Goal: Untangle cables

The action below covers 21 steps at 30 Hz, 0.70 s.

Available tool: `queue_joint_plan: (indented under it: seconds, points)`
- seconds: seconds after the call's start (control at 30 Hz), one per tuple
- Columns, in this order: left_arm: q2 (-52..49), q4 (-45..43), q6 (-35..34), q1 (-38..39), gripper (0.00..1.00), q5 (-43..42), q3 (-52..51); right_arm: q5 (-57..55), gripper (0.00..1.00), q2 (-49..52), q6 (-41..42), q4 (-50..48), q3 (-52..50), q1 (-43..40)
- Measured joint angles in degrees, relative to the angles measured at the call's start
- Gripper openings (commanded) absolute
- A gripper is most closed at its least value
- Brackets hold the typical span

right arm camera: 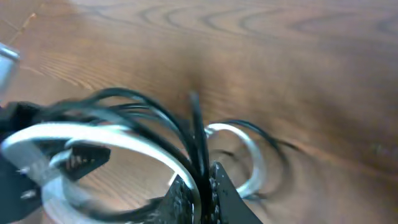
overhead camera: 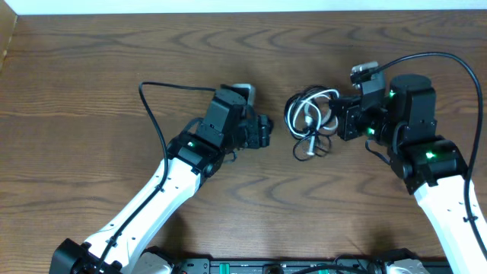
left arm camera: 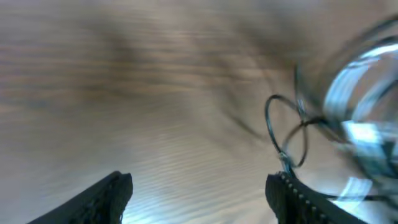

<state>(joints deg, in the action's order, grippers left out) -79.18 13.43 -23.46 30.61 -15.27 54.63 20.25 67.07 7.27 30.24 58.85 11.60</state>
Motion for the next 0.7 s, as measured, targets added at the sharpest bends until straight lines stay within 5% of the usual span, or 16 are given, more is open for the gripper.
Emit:
queue_joint_plan:
  seconds: [0.33, 0.47, 0.7]
  points:
    - [0.0, -3.4, 1.7, 0.0, 0.73, -21.4, 0.0, -0.8, 0.02, 0.2, 0.2, 2.2, -0.1, 0.0]
    - [0.0, -3.3, 2.1, 0.0, 0.63, -22.8, 0.0, -0.7, 0.01, 0.2, 0.5, 2.2, -0.1, 0.0]
    - [0.0, -3.6, 0.2, 0.0, 0.63, -16.4, 0.0, -0.5, 0.01, 0.2, 1.5, 2.5, -0.1, 0.0]
